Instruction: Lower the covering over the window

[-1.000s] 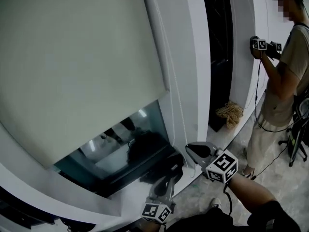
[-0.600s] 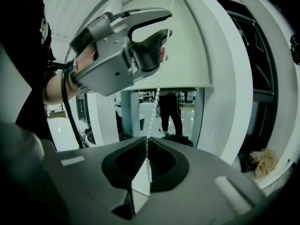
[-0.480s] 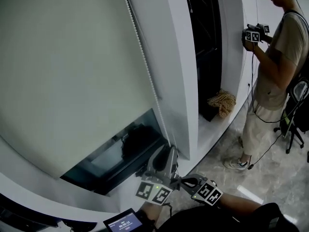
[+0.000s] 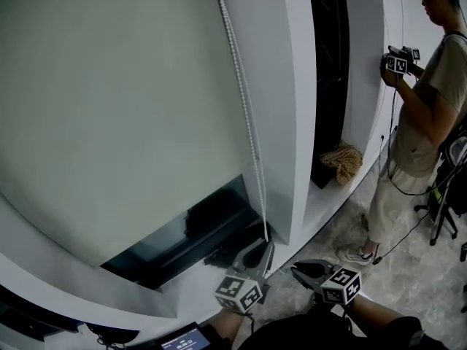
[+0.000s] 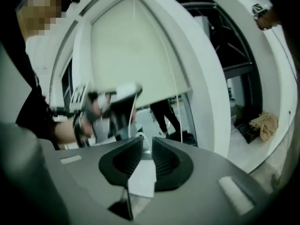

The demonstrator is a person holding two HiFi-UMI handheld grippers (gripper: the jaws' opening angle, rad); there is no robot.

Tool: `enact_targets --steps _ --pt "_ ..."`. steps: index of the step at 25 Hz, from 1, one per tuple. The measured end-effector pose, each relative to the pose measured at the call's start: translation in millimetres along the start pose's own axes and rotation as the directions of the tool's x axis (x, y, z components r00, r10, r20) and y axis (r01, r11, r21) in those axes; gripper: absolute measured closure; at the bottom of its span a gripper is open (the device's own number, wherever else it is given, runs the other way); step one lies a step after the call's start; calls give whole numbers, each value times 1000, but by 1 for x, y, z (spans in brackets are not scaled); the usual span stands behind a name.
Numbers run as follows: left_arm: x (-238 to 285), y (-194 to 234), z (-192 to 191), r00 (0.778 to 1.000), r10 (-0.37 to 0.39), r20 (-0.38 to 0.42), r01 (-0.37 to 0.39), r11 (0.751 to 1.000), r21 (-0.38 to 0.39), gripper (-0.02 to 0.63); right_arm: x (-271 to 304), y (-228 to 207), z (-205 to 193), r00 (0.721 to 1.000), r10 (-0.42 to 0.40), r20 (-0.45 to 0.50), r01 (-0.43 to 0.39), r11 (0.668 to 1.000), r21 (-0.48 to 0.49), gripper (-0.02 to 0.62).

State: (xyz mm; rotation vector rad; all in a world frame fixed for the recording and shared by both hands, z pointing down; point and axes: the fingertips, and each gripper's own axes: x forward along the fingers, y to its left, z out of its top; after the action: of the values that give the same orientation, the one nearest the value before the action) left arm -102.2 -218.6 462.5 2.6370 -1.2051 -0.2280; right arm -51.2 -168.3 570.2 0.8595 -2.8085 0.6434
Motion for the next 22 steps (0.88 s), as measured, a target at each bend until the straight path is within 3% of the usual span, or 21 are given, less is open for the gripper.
enact_targets --steps 3,6,9,12,15,16,17,22 --pt "-14 8 -78 989 15 -144 -19 999 -26 592 -5 0 103 970 24 240 -44 996 80 491" --pt "-32 1 -142 960 7 -279 -20 999 -43 592 -6 27 223 898 121 422 -128 992 -11 483" --pt "-47 -7 -180 933 -5 -360 -3 1000 -20 592 -8 66 330 822 224 524 -187 975 -123 463" --pt "-54 -7 -190 932 3 -362 -1 1000 5 592 -12 92 407 774 276 569 -205 961 -187 457" --pt "-55 -8 -190 933 5 -361 -4 1000 2 592 -17 122 449 749 373 548 -268 926 -265 440" --pt "-56 -8 -189 934 4 -357 -4 1000 0 592 -18 128 458 754 373 540 -246 924 -294 482" --pt "-57 -7 -188 936 5 -352 -6 1000 -1 591 -18 130 464 767 358 532 -213 925 -315 571" --pt "-70 13 -183 935 66 -347 -60 998 28 588 -19 111 461 778 315 544 -145 932 -332 581"
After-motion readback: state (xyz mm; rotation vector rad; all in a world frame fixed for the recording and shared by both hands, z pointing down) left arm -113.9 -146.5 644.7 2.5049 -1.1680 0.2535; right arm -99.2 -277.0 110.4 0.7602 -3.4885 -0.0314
